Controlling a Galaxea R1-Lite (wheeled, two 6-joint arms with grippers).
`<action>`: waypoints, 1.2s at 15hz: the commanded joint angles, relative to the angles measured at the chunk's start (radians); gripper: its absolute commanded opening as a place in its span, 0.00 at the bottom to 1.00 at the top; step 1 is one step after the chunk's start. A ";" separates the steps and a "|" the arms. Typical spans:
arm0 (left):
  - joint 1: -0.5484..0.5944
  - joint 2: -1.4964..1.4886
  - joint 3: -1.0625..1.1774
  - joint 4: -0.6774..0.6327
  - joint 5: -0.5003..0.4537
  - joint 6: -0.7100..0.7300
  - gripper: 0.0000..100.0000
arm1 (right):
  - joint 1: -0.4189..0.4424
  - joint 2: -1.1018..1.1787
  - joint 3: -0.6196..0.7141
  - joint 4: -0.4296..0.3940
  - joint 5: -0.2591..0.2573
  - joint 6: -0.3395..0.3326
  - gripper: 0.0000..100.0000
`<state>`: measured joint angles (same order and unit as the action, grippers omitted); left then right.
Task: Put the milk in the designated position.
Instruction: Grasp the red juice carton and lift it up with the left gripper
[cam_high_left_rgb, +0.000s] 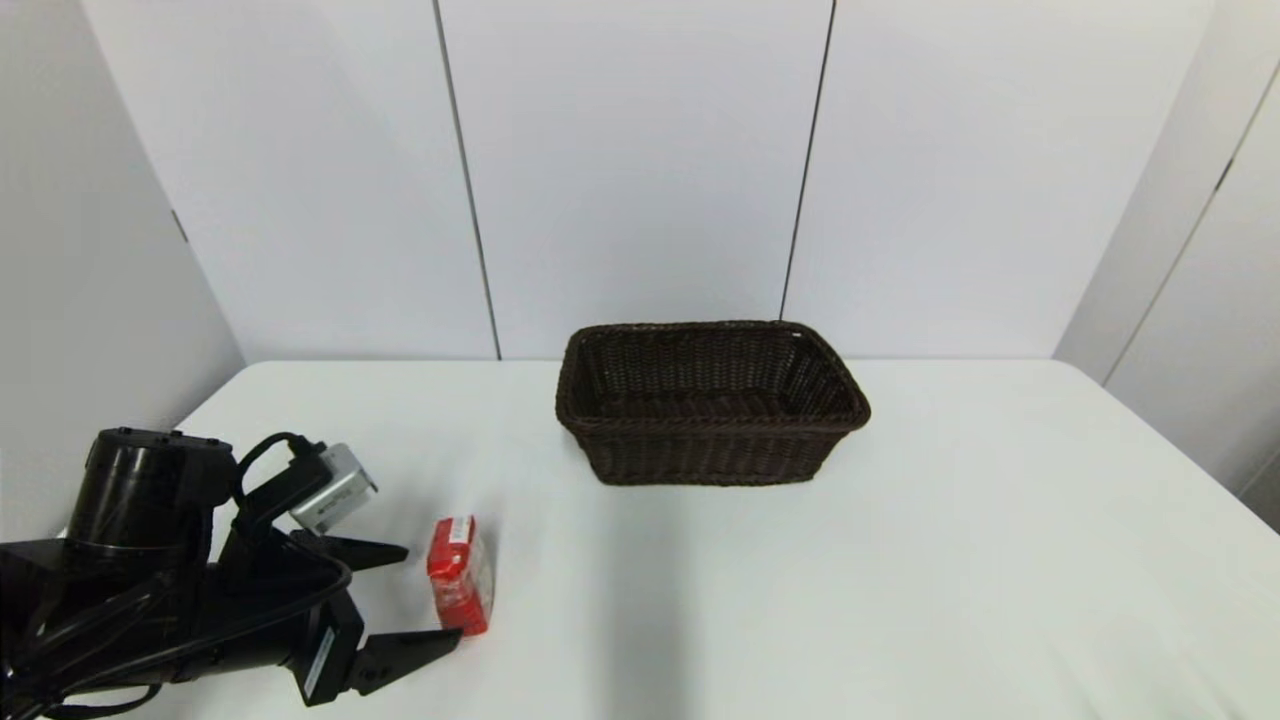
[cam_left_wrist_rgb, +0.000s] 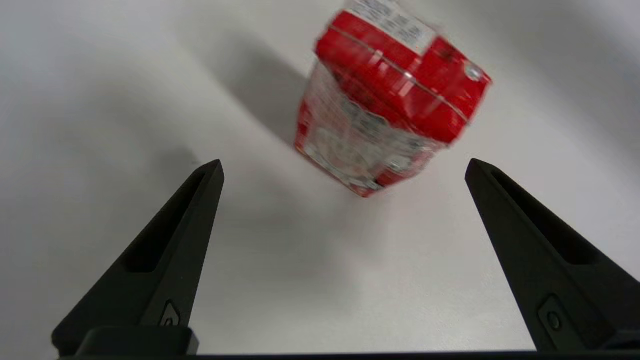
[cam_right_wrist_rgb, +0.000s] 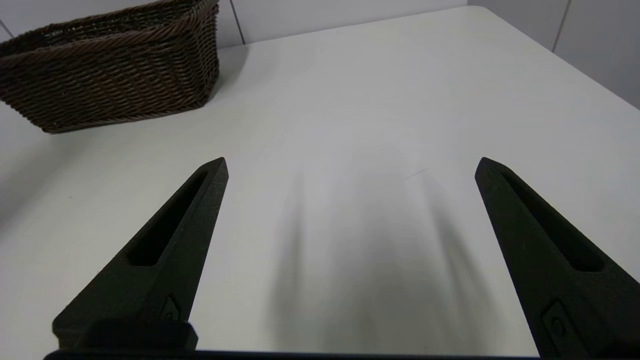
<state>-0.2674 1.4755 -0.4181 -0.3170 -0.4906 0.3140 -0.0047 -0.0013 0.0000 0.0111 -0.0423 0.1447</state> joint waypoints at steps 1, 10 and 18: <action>-0.036 0.005 -0.025 -0.007 -0.089 0.034 1.00 | 0.000 0.001 0.000 0.000 -0.001 0.001 1.00; -0.029 0.094 -0.111 0.027 -0.092 0.069 1.00 | 0.000 0.001 0.000 0.000 -0.001 0.000 1.00; -0.027 0.089 -0.108 0.124 -0.089 0.091 1.00 | 0.000 0.001 0.000 0.000 -0.001 0.001 1.00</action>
<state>-0.2947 1.5687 -0.5253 -0.1913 -0.5768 0.4036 -0.0047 -0.0013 0.0000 0.0109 -0.0423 0.1451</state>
